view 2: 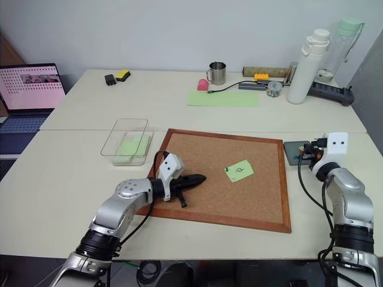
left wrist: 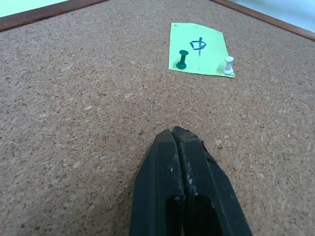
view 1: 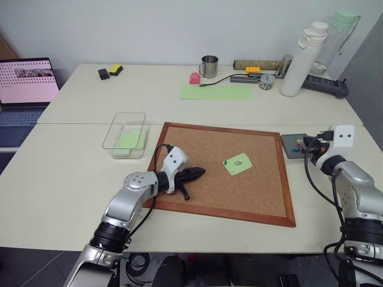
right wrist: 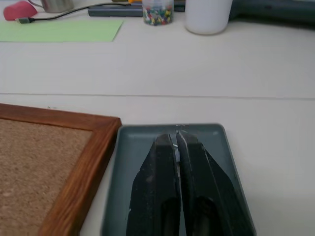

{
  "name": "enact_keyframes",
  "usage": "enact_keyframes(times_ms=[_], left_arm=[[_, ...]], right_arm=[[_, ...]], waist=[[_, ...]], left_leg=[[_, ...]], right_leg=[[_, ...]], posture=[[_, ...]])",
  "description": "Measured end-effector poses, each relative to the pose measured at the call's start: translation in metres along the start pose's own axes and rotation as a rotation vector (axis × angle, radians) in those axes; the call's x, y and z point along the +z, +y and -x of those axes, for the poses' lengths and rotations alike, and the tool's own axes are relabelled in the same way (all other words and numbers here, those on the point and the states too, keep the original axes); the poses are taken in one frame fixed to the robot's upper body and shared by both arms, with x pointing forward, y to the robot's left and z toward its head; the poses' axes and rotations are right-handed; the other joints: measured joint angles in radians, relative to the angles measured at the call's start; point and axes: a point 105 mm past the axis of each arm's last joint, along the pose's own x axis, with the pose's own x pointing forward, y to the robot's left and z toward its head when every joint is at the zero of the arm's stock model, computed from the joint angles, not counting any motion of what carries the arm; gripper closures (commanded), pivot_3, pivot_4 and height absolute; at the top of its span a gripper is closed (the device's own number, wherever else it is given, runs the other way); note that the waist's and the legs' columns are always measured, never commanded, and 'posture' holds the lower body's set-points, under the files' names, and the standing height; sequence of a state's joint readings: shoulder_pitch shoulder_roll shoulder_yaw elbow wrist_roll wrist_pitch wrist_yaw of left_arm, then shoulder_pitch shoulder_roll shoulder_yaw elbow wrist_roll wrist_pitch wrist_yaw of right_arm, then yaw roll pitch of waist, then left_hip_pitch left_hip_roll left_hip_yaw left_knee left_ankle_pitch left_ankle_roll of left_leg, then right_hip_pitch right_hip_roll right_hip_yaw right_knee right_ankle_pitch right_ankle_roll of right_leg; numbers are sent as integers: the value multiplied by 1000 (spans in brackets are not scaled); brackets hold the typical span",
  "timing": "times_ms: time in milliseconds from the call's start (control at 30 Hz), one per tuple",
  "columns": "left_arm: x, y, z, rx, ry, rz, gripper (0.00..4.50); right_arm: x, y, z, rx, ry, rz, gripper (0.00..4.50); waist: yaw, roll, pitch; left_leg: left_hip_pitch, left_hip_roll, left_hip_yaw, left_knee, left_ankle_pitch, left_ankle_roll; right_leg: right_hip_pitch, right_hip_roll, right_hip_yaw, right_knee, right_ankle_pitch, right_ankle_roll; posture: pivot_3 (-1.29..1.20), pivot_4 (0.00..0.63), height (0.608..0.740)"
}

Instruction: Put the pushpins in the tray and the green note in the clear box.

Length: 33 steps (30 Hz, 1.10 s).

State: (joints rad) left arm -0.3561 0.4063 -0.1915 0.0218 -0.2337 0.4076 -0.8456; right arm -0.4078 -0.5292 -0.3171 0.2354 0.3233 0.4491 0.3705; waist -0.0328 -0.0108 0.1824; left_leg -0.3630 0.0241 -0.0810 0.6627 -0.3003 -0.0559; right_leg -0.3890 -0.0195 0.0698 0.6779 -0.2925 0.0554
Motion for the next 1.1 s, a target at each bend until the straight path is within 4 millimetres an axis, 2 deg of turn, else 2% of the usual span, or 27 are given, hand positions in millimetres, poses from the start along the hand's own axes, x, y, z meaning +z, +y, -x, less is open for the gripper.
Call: enact_keyframes(times_ms=[333,433,500,600,667,700,833,900,1000,1100], left_arm=[[-2,-3,4,3,6,1,4500],[-2,-5,5,2,10,-3,4500],[-2,-5,6,3,11,-5,4500],[-2,-6,7,2,12,-4,4500],[-3,-6,7,0,13,-3,4500],[-3,-6,7,0,14,-3,4500],[-3,-6,7,0,14,-3,4500],[-3,-6,6,-1,14,-4,4500],[-2,-6,6,-6,15,-4,4500],[-2,-6,5,-12,16,-4,4500]], right_arm=[[-8,-12,-6,-3,25,-21,1919],[0,-13,-4,12,-16,-32,1360],[5,-9,-3,37,-37,-22,1360],[17,9,6,149,-89,1,1360],[21,39,19,304,-103,46,1360],[17,59,26,397,-90,64,1360],[-8,116,48,619,-18,103,1360],[-14,137,55,684,-7,101,1360],[-15,156,59,739,-16,109,1360],[-28,173,62,781,13,111,1360]], waist=[[0,0,0],[0,0,0],[0,0,0],[0,0,0],[0,1,0],[1,1,0],[1,1,0],[1,1,0],[1,0,0],[1,0,0]], left_leg=[[0,0,0,0,0,0],[0,0,0,0,0,0],[0,0,0,0,0,0],[0,1,0,0,0,0],[0,1,-1,0,0,0],[0,1,-1,0,0,0],[0,1,-1,0,0,0],[0,0,-1,0,0,0],[0,0,-1,0,0,0],[0,0,-2,0,0,0]], right_leg=[[0,0,0,0,0,0],[0,0,0,0,0,0],[0,0,0,0,0,0],[0,0,0,-1,0,0],[0,0,0,-1,0,0],[0,1,-1,-1,0,0],[0,0,-1,-1,0,0],[0,0,-1,-1,0,0],[0,0,-1,-1,0,0],[0,0,-1,-1,0,0]], posture=[[0,150,740],[0,150,740],[0,150,740],[0,150,740],[0,150,740],[0,150,740],[0,150,740],[0,150,740],[0,150,740],[0,150,740]])
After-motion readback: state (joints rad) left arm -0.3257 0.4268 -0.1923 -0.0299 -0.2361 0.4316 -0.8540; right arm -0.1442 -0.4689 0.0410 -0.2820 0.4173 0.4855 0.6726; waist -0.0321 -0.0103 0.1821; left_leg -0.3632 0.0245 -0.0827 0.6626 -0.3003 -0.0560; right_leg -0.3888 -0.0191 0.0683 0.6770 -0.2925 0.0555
